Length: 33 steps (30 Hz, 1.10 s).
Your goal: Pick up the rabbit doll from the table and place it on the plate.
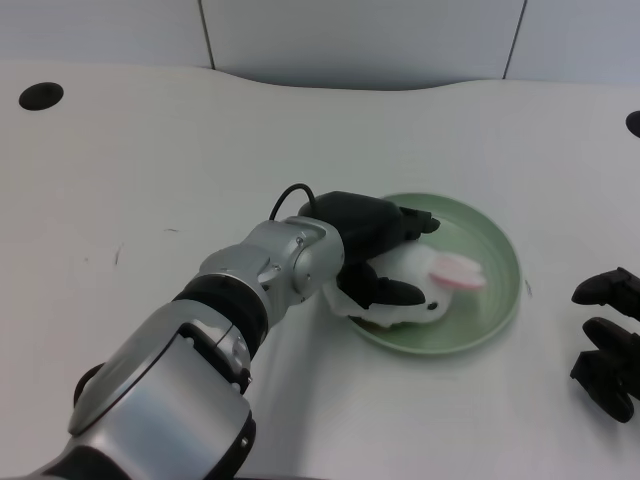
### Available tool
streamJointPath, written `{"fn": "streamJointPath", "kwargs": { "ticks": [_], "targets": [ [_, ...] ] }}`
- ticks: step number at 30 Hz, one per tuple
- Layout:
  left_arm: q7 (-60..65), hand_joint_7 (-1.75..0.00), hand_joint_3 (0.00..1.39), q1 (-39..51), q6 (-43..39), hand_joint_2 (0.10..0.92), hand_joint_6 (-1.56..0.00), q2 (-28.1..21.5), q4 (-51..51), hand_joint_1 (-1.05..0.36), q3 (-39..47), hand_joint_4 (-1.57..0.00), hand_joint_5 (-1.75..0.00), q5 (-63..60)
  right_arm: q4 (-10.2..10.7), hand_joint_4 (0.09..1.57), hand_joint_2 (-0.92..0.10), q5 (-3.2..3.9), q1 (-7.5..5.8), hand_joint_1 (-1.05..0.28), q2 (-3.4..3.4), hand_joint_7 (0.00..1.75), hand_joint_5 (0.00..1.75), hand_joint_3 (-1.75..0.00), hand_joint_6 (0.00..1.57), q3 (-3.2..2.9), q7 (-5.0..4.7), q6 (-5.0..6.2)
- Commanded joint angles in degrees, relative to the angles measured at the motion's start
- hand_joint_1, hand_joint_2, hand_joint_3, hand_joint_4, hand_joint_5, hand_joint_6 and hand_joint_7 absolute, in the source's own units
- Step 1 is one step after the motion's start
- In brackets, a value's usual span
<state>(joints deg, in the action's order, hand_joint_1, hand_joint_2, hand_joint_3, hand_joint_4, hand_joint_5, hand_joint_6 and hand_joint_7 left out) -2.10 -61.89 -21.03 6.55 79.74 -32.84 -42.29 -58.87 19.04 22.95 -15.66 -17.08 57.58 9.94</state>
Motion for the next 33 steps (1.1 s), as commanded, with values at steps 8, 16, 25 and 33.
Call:
{"fn": "streamJointPath", "kwargs": {
  "ticks": [8, 16, 25, 33],
  "targets": [
    [1.1, 0.0, 0.84, -3.2, -3.0, 0.921, 0.0, -1.6, -0.7, -1.05, 1.2, 0.0, 0.0, 0.2, -0.8, 1.43, -0.92, 0.28, -0.12, -0.4, -0.77, 1.75, 1.75, -0.18, 1.27, -0.12, 0.99, 0.66],
    [7.1, 0.0, 0.76, -5.8, -8.3, 0.921, 0.0, -5.2, -1.4, -1.05, 0.1, 0.0, 0.0, -0.9, -0.3, 1.41, -0.92, 0.2, -0.41, -0.4, -0.63, 1.75, 1.75, -0.17, 1.22, -0.08, 0.73, 0.81],
    [6.1, -0.02, 0.76, -9.6, -17.0, 0.921, -0.05, -14.2, -2.9, -1.05, 2.4, -0.05, -0.03, 1.1, -1.1, 1.43, -0.92, -0.06, 0.0, -0.43, -1.3, 1.75, 1.75, -0.17, 1.24, -0.02, 1.09, 1.41],
    [-18.1, -0.02, 0.73, -1.0, -20.7, 0.921, -0.04, -17.1, -2.8, -1.05, 19.1, -0.08, -0.05, 22.0, -1.0, 1.38, -0.92, 1.13, -0.17, -0.37, -1.23, 1.75, 1.75, -0.16, 1.09, -0.9, 1.54, 0.01]
  ]
}}
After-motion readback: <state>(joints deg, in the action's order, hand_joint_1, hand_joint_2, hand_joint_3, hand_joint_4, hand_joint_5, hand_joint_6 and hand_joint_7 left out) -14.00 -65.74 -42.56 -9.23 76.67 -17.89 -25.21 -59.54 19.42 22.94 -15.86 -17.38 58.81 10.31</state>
